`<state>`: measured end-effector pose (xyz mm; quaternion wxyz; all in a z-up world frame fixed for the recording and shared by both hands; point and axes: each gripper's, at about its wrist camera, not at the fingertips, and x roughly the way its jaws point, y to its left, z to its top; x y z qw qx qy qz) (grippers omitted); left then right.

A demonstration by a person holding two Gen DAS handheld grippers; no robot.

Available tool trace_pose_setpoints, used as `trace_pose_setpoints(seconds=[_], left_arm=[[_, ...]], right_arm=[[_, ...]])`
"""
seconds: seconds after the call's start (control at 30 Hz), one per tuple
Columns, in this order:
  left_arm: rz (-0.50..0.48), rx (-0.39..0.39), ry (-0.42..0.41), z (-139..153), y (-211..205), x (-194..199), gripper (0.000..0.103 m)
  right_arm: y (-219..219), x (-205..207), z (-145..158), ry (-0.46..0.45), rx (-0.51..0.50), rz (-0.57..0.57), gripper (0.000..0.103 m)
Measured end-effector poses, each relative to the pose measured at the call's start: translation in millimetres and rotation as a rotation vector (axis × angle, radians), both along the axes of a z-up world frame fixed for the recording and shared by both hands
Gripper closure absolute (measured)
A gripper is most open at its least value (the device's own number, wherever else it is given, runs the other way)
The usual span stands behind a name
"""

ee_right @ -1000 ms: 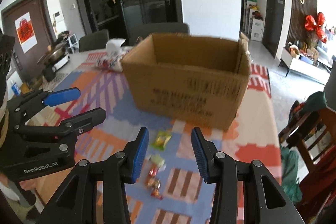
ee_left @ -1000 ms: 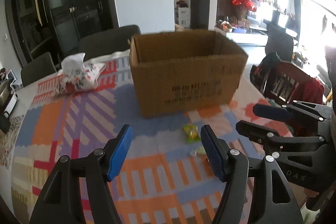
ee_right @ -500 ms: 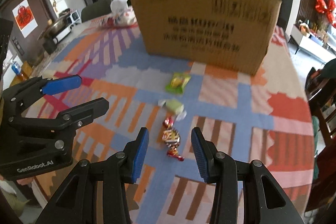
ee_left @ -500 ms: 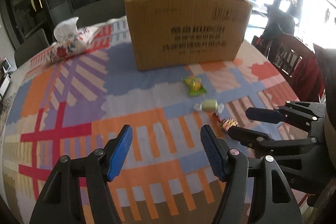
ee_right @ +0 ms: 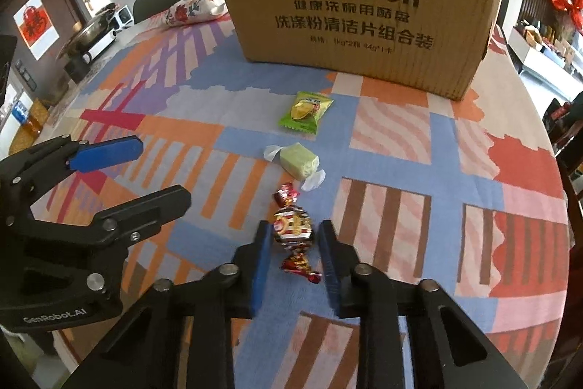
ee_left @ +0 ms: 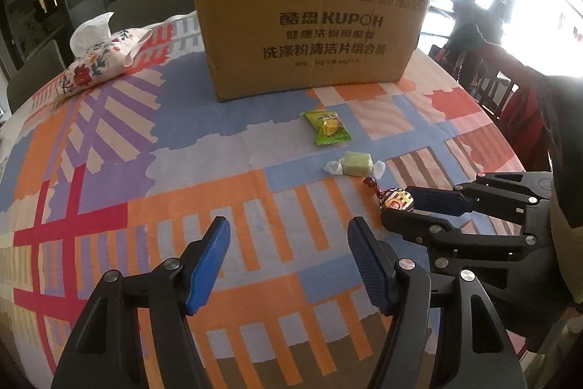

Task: Organize snacks
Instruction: 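Grasp the pale green wrapped candy with the left tool while the right tool grasps the red-gold candy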

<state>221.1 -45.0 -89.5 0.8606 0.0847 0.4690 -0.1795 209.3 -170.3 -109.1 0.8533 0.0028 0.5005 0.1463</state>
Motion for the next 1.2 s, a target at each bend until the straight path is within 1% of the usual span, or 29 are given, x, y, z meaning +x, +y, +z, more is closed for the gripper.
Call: trace_pose_setpoints(seconds=[0.1,0.2,0.33,0.43,0.53,0.57,0.73,0.77,0.93,0.97,1.0,1.07,1.13,1.2], left_arm=[[-0.004,-0.007,0.002,-0.5,-2.6,1.1,0.037],[-0.009,-0.022,-0.002,0.6,-5.7,2.2,0.037],[-0.028,-0.049,-0.005,1.6,-15.9,4.1,0.037],[-0.026,-0.078,0.004,1.1,-24.2,7.8,0.037],[-0.001,-0.108,0.024,-1.8,-34.3,13.7,0.038],[0.016,-0.123,0.036,-4.0,-38.0,17.2,0.038],[0.098,-0.15,0.062,-12.8,-50.2,28.9,0.042],[0.121,-0.151,0.059,-14.5,-53.3,31.5,0.043],[0.171,-0.118,0.05,-19.9,-66.3,38.7,0.045],[0.19,-0.098,0.042,-21.5,-69.4,39.0,0.048],[0.2,-0.095,0.038,-22.7,-70.0,39.1,0.051],[0.231,-0.093,0.042,-26.4,-71.7,38.9,0.054],[0.247,-0.089,0.028,-27.2,-72.8,37.5,0.056],[0.256,-0.077,0.021,-27.6,-73.1,36.3,0.063]], right_arm=[[0.6,-2.4,2.3,-0.013,0.01,0.007,0.078],[-5.1,-7.0,8.9,-0.041,0.023,-0.016,0.078],[-22.2,-10.4,18.5,-0.085,0.051,-0.092,0.078],[-35.1,-8.3,21.0,-0.089,0.081,-0.139,0.078],[-49.1,-5.8,22.3,-0.104,0.084,-0.196,0.078],[-53.0,-5.1,22.0,-0.108,0.083,-0.21,0.078],[-77.3,-2.0,17.2,-0.105,0.098,-0.277,0.078],[-81.8,-1.8,15.7,-0.104,0.106,-0.286,0.078],[-89.9,-1.9,10.8,-0.111,0.112,-0.296,0.078],[-91.7,-2.2,10.3,-0.11,0.119,-0.297,0.078],[-92.9,-1.8,9.5,-0.108,0.128,-0.296,0.078],[-93.8,-2.6,8.7,-0.109,0.139,-0.296,0.078],[-93.5,-2.3,8.3,-0.11,0.145,-0.292,0.078],[-93.1,-2.5,8.3,-0.113,0.147,-0.291,0.078]])
